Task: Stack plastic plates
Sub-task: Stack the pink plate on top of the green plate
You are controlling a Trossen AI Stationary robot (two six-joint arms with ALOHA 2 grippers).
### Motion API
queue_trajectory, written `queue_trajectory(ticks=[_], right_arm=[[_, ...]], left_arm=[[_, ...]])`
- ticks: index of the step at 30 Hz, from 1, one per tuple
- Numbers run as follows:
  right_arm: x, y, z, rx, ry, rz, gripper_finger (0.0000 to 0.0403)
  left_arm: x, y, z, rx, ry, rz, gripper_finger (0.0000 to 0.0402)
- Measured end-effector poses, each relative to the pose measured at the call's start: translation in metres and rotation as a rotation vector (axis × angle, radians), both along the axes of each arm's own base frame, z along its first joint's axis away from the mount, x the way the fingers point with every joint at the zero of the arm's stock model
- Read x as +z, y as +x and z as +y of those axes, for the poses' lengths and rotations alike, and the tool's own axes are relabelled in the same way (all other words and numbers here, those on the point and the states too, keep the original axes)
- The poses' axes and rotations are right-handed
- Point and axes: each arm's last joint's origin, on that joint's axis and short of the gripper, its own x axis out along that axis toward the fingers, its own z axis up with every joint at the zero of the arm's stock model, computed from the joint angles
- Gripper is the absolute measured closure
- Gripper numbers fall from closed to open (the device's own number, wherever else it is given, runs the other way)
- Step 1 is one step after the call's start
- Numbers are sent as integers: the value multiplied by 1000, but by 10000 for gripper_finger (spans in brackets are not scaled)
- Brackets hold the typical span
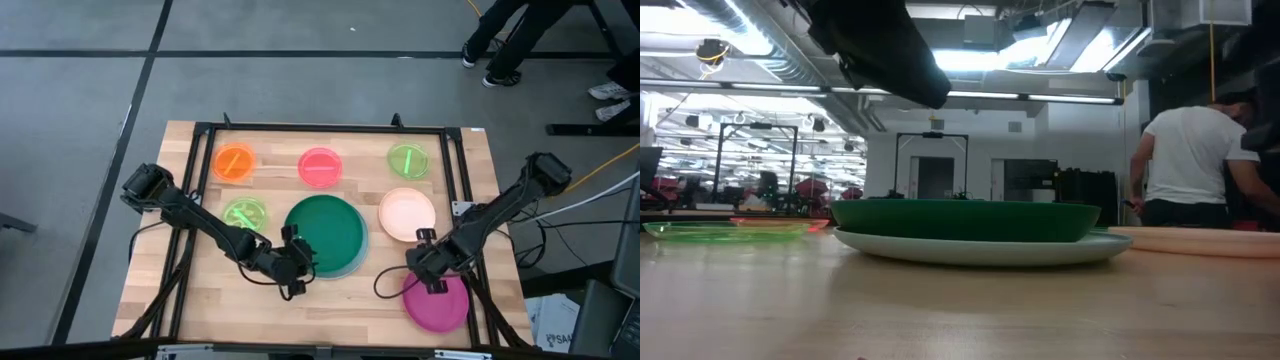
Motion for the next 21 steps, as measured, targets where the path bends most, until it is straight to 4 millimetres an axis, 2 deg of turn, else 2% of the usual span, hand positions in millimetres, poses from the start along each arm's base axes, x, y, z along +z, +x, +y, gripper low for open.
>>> queue_trajectory(ticks=[5,11,16,21], right_arm=[[-7,1,3,53,5,42,254],[-10,4,3,64,-49,15,267],[-14,7,6,83,-15,29,294],[-15,10,7,97,-9,11,345]], left_arm=[[0,0,1,3,0,0,286],[0,0,1,3,0,0,285],[0,0,1,2,1,2,285],[0,0,1,-4,-3,7,285]])
